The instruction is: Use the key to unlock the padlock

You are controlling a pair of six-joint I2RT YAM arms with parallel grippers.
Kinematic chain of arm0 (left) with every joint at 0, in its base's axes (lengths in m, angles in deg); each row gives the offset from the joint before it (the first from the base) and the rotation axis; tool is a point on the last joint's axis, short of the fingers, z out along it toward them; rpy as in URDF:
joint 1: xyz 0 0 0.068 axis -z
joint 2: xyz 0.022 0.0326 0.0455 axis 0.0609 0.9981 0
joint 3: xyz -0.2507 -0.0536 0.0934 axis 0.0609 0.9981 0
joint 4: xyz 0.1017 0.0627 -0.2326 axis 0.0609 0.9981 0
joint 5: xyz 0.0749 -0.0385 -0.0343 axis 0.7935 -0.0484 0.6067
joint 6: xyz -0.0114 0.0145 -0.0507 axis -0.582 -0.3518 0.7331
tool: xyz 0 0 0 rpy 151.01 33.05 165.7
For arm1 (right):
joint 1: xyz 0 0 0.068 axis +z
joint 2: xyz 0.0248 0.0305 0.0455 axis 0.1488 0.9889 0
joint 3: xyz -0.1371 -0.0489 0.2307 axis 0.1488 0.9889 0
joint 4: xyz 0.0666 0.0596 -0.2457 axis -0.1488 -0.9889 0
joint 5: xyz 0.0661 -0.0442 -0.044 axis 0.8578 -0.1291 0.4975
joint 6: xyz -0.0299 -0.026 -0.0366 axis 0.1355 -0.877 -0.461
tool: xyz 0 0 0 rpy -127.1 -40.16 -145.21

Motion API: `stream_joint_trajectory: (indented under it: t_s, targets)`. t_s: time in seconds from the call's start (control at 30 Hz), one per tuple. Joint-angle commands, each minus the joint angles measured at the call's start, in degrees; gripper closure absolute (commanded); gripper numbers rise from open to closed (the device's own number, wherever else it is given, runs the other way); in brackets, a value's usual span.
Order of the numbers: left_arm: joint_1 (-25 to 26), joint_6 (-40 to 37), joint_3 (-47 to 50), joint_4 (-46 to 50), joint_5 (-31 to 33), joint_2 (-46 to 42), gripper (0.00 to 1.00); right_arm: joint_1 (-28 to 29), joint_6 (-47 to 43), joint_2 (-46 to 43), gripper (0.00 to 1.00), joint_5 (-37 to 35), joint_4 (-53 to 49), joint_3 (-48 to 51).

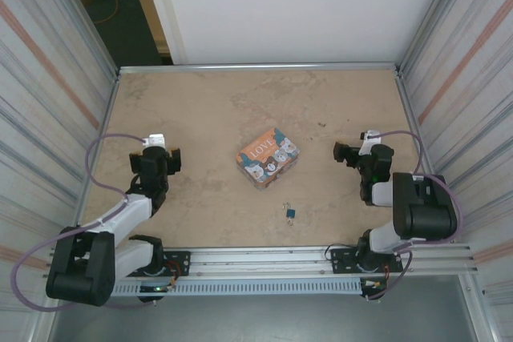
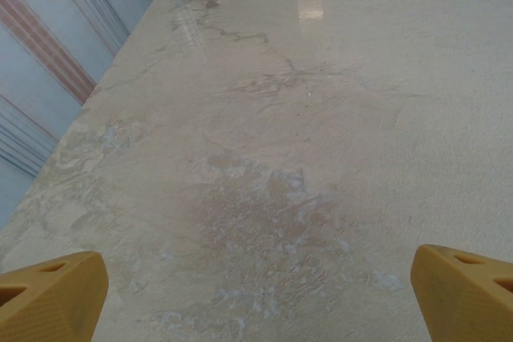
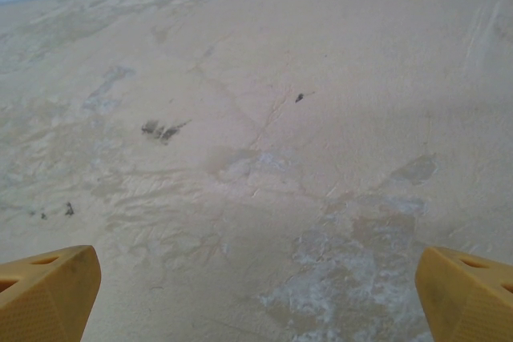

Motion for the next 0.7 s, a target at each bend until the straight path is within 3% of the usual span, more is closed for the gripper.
stream_joint_trajectory:
  t_s: [0.0,0.1,0.67]
  targets:
    - [-0.5,-0.7,-1.2,-2.4,-1.6,0.8,0.03,-0.5,-1.4,1.1,0.01,1.0,-0.1,-3.8]
    - [-0.6,-0.9,-1.5,-2.8,-2.0,1.5,0.03,-0.2,-1.2,1.9,0.01,-0.4,-7.0,-7.8]
    - [-0.6,1.7,-0.4,-6.6,-7.1,1.8,0.03,0.5,-1.3,2.0,0.01,-2.0,-6.4,-7.6]
